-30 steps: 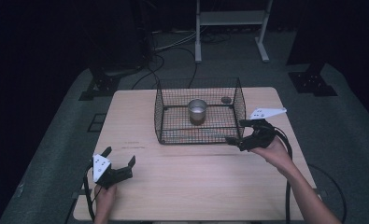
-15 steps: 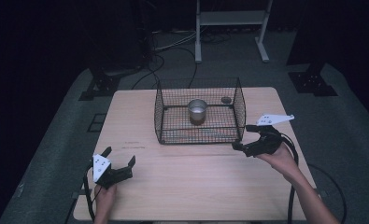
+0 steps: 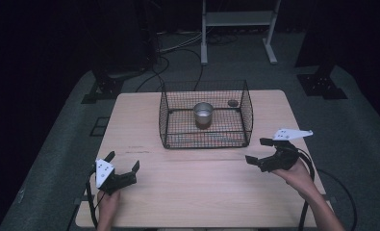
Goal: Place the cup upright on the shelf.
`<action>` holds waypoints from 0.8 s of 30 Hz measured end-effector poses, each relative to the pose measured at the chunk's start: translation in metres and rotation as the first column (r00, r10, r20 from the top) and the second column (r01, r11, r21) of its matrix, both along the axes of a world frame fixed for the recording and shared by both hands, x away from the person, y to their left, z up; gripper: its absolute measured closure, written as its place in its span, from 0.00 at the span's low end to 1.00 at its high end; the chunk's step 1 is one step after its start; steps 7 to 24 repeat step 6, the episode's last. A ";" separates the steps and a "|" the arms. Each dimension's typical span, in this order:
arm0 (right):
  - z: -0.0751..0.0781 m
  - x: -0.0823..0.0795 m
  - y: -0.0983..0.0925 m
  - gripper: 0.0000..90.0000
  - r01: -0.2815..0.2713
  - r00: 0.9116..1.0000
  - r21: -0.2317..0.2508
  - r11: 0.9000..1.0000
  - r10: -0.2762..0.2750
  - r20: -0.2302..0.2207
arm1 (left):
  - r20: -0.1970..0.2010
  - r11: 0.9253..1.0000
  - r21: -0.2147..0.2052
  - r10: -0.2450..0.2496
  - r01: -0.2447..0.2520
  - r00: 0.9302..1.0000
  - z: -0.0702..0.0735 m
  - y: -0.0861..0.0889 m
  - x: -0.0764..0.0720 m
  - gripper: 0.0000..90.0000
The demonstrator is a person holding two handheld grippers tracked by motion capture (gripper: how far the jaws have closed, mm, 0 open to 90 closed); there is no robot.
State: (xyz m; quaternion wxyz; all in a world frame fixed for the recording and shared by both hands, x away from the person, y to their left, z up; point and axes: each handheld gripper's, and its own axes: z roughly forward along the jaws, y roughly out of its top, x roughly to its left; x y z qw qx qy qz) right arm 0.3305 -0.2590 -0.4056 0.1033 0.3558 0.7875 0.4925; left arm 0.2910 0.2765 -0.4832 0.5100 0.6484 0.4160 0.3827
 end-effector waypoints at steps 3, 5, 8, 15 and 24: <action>-0.009 -0.006 -0.002 0.02 0.012 1.000 0.010 1.000 -0.012 -0.006 | 0.000 1.000 0.001 -0.002 0.002 1.000 0.000 0.000 0.000 0.00; -0.016 -0.011 -0.003 0.02 0.021 1.000 0.007 1.000 -0.021 -0.013 | 0.001 1.000 0.002 -0.002 0.002 1.000 0.000 0.000 0.000 0.00; -0.019 -0.014 -0.004 0.01 0.027 1.000 0.010 1.000 -0.026 -0.011 | 0.002 1.000 0.002 -0.003 0.003 1.000 0.000 0.000 0.000 0.00; -0.019 -0.014 -0.004 0.01 0.027 1.000 0.010 1.000 -0.026 -0.011 | 0.002 1.000 0.002 -0.003 0.003 1.000 0.000 0.000 0.000 0.00; -0.019 -0.014 -0.004 0.01 0.027 1.000 0.010 1.000 -0.026 -0.011 | 0.002 1.000 0.002 -0.003 0.003 1.000 0.000 0.000 0.000 0.00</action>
